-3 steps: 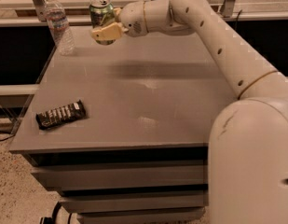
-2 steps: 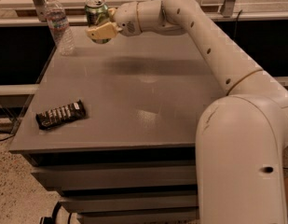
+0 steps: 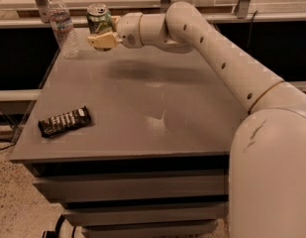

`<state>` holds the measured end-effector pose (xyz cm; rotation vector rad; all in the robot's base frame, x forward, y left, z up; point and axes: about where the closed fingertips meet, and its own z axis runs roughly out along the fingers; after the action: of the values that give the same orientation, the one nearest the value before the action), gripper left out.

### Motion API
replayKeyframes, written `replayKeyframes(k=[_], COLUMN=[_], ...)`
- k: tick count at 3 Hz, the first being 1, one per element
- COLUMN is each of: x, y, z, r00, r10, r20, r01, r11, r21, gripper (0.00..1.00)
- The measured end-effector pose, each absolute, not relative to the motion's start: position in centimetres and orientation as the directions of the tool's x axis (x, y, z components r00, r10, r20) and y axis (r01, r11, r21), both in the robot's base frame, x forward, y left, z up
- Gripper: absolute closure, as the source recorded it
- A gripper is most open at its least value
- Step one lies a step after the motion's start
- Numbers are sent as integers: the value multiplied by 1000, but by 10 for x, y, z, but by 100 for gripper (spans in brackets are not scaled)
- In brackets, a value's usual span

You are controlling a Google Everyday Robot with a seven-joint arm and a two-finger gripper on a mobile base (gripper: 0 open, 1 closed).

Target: Move green can near water bottle

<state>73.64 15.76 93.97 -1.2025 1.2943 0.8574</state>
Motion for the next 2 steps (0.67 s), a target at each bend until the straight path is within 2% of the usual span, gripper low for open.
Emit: replayKeyframes(k=[2], x=[732], y=[185], z=[915], r00=[125], r10=[-137], r20=[-983], r01=[-926], r11=[341], r21=[-166], gripper=[100])
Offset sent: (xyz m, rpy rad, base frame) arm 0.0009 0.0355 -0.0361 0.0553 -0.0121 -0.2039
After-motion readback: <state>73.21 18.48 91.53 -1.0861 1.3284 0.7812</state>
